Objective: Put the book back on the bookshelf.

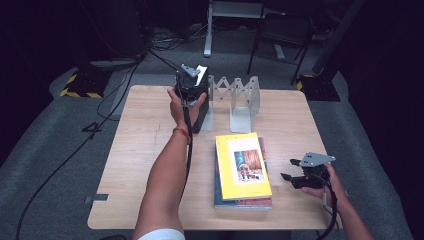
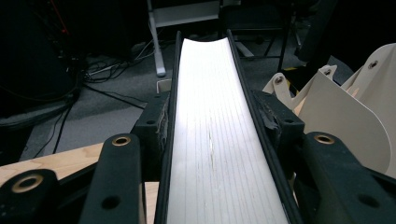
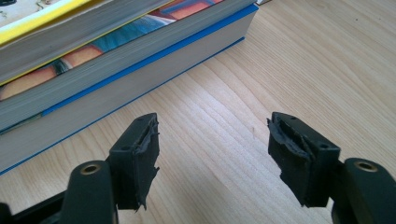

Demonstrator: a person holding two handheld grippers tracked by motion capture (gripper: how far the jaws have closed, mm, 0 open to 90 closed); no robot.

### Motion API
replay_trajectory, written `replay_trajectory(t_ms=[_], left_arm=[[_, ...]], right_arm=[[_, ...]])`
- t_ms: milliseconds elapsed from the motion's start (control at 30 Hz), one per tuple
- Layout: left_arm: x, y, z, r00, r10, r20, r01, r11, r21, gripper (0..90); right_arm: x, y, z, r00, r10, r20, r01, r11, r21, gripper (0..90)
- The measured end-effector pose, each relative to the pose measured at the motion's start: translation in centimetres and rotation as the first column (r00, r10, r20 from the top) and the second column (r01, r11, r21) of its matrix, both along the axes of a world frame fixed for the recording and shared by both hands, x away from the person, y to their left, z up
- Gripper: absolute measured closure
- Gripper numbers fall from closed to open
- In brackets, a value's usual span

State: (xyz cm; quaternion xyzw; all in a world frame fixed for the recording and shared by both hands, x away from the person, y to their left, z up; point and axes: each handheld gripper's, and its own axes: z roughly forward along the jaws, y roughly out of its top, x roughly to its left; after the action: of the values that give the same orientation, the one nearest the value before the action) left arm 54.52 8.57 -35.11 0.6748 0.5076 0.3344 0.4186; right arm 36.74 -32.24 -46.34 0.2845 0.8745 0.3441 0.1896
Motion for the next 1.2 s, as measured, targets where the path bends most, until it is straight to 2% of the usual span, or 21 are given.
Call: replay_trajectory(t_ms=[167, 233, 400, 700, 1033, 1133, 1200], left_arm=[[-0.2, 0.0, -0.1, 0.9999, 0.014, 0.001, -0.014, 0.9997, 0.017, 49.7], [-0.5, -0.2, -0.2, 0.9999, 0.005, 0.011, -0.005, 0.9992, 0.040, 49.3], [-0.7, -0.1, -0.2, 0.9999, -0.010, 0.010, 0.009, 0.9989, 0.047, 46.6], [-1.5, 0.3, -0.2, 0.9988, -0.043, 0.021, 0.041, 0.9945, 0.097, 42.1], [-3.5, 1.3, -1.2, 0.9956, -0.093, 0.005, 0.093, 0.9933, 0.069, 37.6], [-3.9, 1.5, -1.5, 0.9941, -0.108, -0.010, 0.109, 0.9890, 0.101, 36.7], [-4.4, 1.9, -1.7, 0.9919, -0.126, -0.018, 0.127, 0.9864, 0.104, 36.0]], right_arm=[[0.0, 0.2, -0.1, 1.0000, 0.004, 0.001, -0.004, 1.000, -0.011, 34.1], [0.0, 0.2, -0.1, 1.0000, 0.006, 0.003, -0.006, 1.000, -0.012, 34.0], [-0.1, 0.3, -0.1, 1.0000, 0.006, 0.005, -0.006, 1.000, -0.015, 33.9], [0.0, 0.3, -0.1, 1.0000, -0.001, 0.003, 0.001, 1.000, -0.012, 33.9], [-0.1, 0.3, -0.1, 1.0000, -0.003, -0.001, 0.003, 1.000, -0.011, 33.9], [-0.1, 0.3, -0.1, 1.0000, -0.005, 0.002, 0.005, 1.000, -0.011, 33.9], [0.0, 0.3, -0.1, 1.0000, -0.005, 0.001, 0.005, 1.000, -0.012, 33.9]])
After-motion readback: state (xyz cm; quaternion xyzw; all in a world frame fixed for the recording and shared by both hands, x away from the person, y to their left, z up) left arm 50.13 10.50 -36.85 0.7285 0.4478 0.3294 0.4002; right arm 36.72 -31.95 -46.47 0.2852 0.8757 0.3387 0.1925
